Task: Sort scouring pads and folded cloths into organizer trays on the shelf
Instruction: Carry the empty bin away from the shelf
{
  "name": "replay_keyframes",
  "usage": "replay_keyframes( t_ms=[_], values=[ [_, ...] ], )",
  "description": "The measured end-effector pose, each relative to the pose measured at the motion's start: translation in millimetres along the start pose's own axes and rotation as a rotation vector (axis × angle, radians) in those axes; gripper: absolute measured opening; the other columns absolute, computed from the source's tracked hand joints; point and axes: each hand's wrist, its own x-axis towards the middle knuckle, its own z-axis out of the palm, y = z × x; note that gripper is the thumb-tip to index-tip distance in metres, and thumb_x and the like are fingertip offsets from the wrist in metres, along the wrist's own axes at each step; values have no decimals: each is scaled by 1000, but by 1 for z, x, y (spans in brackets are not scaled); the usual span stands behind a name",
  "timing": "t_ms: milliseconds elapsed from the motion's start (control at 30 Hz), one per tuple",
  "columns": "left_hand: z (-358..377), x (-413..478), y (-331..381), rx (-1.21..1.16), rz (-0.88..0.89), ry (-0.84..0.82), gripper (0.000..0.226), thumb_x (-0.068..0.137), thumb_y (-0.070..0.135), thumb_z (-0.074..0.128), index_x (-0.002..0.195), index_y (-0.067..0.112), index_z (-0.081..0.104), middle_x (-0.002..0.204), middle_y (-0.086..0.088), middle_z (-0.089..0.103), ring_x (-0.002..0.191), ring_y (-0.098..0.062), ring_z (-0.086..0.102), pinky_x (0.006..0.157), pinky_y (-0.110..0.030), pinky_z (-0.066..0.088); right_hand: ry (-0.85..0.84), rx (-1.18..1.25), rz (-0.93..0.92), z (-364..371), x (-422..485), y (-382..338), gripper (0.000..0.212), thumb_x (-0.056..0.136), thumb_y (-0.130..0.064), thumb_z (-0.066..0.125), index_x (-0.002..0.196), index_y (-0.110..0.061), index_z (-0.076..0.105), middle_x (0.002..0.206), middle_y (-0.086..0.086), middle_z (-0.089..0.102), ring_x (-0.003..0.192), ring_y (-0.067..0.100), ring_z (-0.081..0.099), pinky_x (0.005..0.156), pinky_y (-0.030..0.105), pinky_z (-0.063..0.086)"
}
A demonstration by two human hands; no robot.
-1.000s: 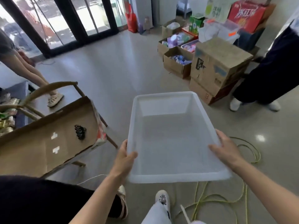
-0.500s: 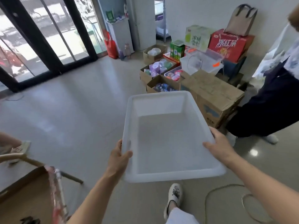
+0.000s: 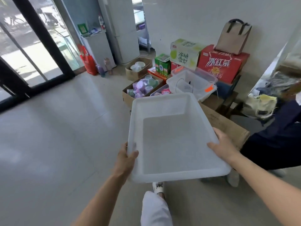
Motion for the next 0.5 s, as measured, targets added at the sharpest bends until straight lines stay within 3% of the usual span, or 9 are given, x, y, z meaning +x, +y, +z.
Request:
replay_keyframes(
  t_ms=[167, 333, 500],
  values=[
    [62, 134, 39, -2, 15, -77, 30, 96, 10, 56, 125, 19, 49, 102, 1, 61, 80, -7, 58, 71, -27, 46, 85, -2, 110, -14, 125, -3, 51, 89, -6, 57, 136, -22, 43, 104, -8, 56, 88, 10, 56, 62, 28, 45],
    [110, 255, 65, 38, -48, -162, 34, 95, 13, 57, 127, 21, 51, 117, -10, 65, 92, -19, 62, 90, -45, 52, 126, -61, 238, -27, 235, -9, 46, 91, -12, 55, 134, -21, 41, 111, 0, 58, 90, 17, 59, 69, 35, 49],
    [158, 322, 77, 115, -91, -223, 34, 96, 15, 55, 125, 30, 43, 117, -2, 59, 97, -18, 57, 95, -41, 47, 137, -93, 334, -40, 300, 4, 40, 93, -12, 53, 130, -19, 38, 106, -1, 55, 86, 14, 55, 62, 32, 43]
  ],
)
